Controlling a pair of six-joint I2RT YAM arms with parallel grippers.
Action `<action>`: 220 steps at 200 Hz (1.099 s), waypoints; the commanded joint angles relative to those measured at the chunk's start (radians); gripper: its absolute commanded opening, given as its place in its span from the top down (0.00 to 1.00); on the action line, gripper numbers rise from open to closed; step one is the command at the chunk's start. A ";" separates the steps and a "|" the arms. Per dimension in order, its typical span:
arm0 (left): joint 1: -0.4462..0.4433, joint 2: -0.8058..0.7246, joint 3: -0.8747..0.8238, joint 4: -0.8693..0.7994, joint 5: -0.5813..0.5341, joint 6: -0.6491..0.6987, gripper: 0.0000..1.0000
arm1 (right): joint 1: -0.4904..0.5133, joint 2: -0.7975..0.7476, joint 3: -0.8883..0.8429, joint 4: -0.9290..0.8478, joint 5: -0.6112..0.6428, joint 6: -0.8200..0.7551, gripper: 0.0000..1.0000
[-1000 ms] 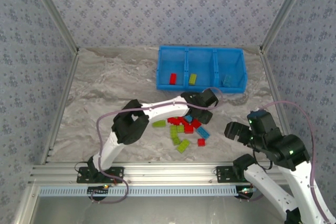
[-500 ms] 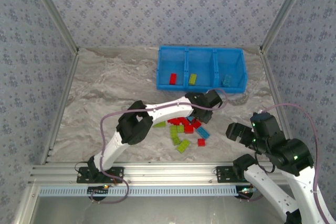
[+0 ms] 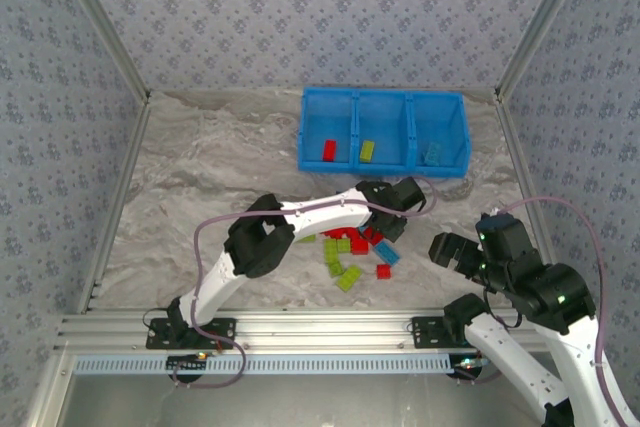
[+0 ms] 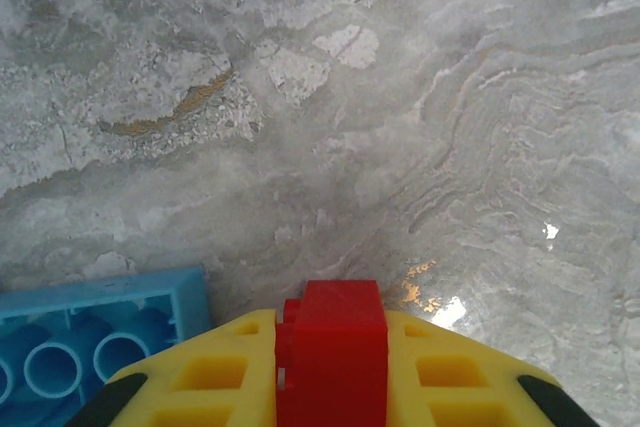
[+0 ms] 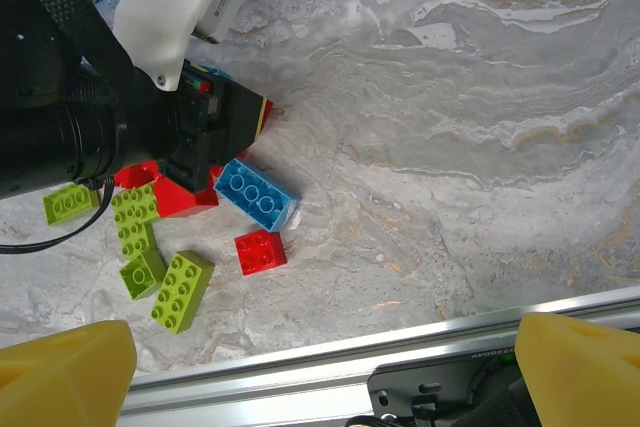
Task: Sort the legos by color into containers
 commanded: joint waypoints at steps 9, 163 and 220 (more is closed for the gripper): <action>0.004 -0.073 -0.009 0.046 0.021 -0.014 0.83 | 0.006 0.003 0.010 0.017 -0.001 0.021 0.00; 0.501 0.013 0.391 -0.037 -0.092 0.123 0.84 | 0.007 -0.001 0.012 0.110 -0.012 0.044 0.00; 0.497 0.106 0.582 -0.131 -0.043 0.105 0.54 | 0.006 -0.001 0.010 0.096 -0.014 0.053 0.00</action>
